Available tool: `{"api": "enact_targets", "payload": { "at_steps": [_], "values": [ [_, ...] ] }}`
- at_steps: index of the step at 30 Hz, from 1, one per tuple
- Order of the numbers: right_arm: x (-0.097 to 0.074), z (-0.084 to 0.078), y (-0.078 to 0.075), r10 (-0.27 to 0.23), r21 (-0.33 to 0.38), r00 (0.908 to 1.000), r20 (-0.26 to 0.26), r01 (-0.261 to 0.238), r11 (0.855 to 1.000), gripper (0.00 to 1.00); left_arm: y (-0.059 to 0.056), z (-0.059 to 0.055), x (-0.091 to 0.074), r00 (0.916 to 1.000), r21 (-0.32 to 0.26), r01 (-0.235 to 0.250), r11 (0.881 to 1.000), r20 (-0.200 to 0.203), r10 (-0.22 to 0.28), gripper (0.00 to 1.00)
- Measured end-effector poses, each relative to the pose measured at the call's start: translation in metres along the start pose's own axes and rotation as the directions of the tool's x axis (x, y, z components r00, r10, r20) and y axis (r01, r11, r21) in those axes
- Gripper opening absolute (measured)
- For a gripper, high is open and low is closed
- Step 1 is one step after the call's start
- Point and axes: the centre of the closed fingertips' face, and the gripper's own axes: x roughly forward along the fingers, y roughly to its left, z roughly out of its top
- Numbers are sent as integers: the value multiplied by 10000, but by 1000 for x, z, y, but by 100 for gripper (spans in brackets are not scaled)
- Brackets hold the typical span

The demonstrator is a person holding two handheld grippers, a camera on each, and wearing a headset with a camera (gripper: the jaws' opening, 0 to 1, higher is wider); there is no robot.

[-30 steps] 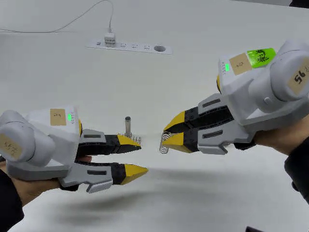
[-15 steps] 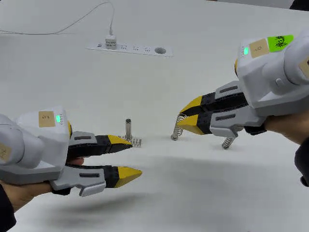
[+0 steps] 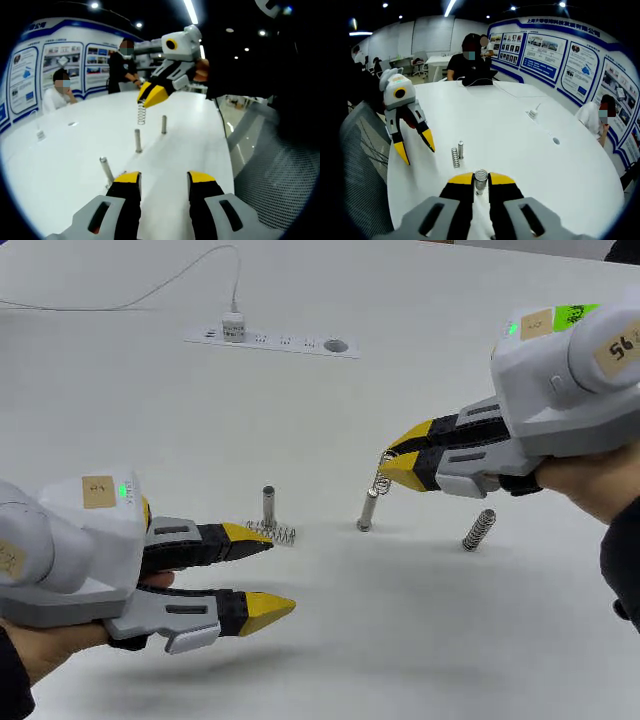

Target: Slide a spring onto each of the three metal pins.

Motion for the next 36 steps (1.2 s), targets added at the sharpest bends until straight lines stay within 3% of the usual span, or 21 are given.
{"api": "enact_targets", "payload": {
  "at_steps": [9, 36],
  "values": [
    [9, -4, -5, -5, 310, 10000, 29, 4, 9995, 12, 1, -2, -1, 10000, -52, -13, 10000, -21, 13, 38],
    [33, -29, -1, 193, 714, 9993, -315, -170, 9973, 12, 1, -7, 0, 9999, -126, 16, 9999, -107, -17, 37]
  ]
}}
